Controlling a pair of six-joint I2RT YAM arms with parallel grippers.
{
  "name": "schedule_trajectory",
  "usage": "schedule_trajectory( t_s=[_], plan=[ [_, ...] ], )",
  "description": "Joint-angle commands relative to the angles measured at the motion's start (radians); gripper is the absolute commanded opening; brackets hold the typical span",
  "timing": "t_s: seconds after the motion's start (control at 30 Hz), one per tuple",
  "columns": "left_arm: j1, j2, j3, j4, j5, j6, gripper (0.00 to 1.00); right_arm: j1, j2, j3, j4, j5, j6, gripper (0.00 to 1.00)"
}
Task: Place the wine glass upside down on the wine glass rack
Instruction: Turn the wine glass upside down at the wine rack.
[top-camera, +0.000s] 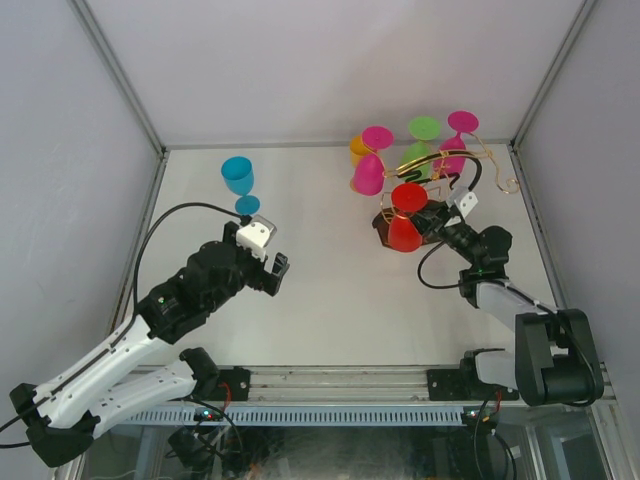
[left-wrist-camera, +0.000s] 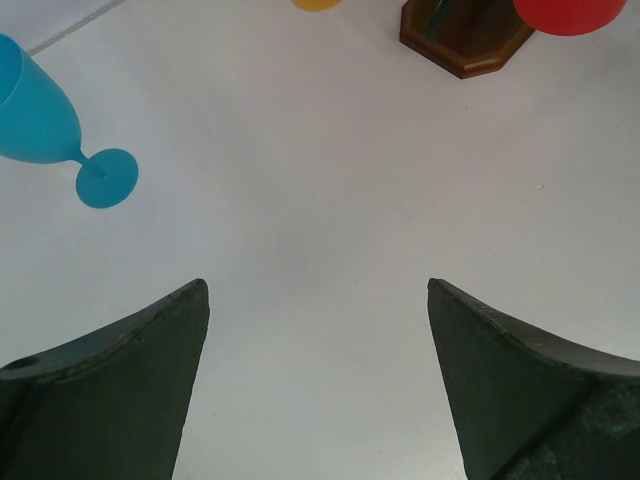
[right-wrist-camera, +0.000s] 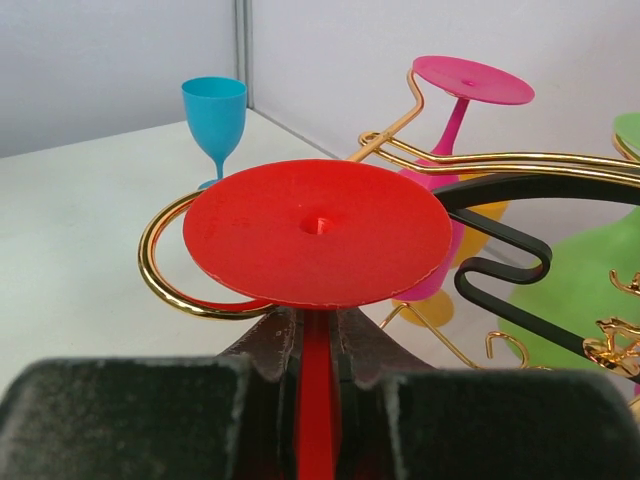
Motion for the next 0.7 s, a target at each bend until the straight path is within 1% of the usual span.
schedule_trajectory(
  t_s=[0.0,0.2,0.4,0.67],
  plan=[
    [0.009,0.001,-0.020,0.025,-0.006,0.009,0.93,0.023,0.009,0.038,0.063,-0.032,0.003,0.00],
    [0.011,0.005,-0.021,0.023,-0.006,0.010,0.93,0.045,0.022,0.049,0.071,-0.085,-0.033,0.01],
    [0.012,0.008,-0.022,0.022,-0.009,0.011,0.93,0.063,0.031,0.073,0.033,-0.110,-0.076,0.04],
    [0.014,0.016,-0.020,0.020,-0.010,0.012,0.92,0.077,0.062,0.102,0.025,-0.143,-0.082,0.08]
  ],
)
